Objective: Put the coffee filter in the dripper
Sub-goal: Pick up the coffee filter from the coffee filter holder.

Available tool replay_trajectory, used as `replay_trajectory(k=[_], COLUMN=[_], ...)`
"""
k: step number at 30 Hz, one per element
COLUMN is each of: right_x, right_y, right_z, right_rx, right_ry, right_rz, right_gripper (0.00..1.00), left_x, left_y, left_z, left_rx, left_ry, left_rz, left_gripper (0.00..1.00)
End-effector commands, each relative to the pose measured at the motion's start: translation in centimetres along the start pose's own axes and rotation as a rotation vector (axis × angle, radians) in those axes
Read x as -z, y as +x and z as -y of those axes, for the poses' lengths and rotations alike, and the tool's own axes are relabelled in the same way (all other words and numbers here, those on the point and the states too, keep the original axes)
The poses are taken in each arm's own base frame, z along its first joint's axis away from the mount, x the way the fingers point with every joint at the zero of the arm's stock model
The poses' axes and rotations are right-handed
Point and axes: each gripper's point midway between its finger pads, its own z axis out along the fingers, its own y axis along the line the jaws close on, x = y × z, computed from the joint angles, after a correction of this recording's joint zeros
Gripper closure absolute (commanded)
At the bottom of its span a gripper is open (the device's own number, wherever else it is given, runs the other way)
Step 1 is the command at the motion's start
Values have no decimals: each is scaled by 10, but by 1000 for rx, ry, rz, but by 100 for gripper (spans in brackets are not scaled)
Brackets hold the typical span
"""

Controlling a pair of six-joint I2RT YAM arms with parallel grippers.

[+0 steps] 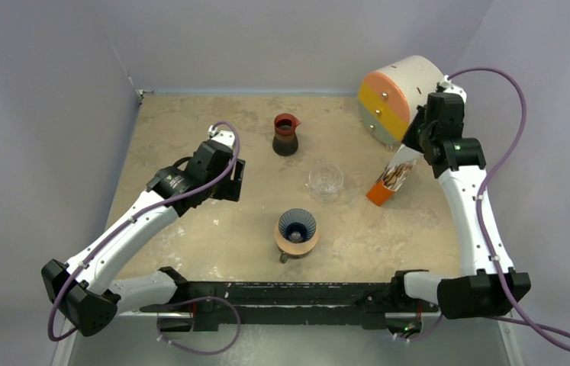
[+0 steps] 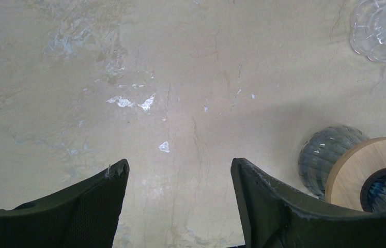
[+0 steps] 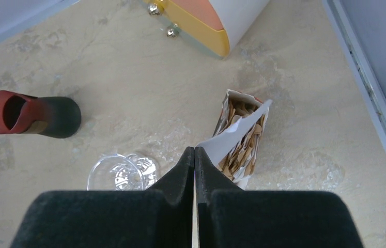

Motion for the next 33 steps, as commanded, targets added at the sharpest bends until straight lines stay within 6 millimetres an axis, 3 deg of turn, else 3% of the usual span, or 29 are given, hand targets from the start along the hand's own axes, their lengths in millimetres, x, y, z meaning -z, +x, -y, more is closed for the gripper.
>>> replay_trajectory(k=[1, 8, 16, 22, 26, 33], right_x=[18, 31, 62, 98, 125, 170], right_y=[-14, -20, -23, -21, -20, -15], right_z=[-6, -18, -63, -110, -135, -160], right_rx=[9, 10, 43, 55, 41, 25], right_ry=[-43, -107, -261, -478, -649, -886], right_rz=[31, 38, 61, 64, 70, 115], right_gripper=[100, 100, 100, 100, 100, 100], left_x=[2, 2, 9, 38, 60, 111], left_y=[-7, -7, -12, -31, -39, -54], left_z=[1, 3, 12, 31, 54, 104], left_rx=[-5, -6, 26, 106, 183, 358], left_ry=[18, 24, 78, 212, 364, 738], left_rz=[31, 29, 46, 96, 105, 147], left_gripper=[29, 29, 29, 27, 25, 21])
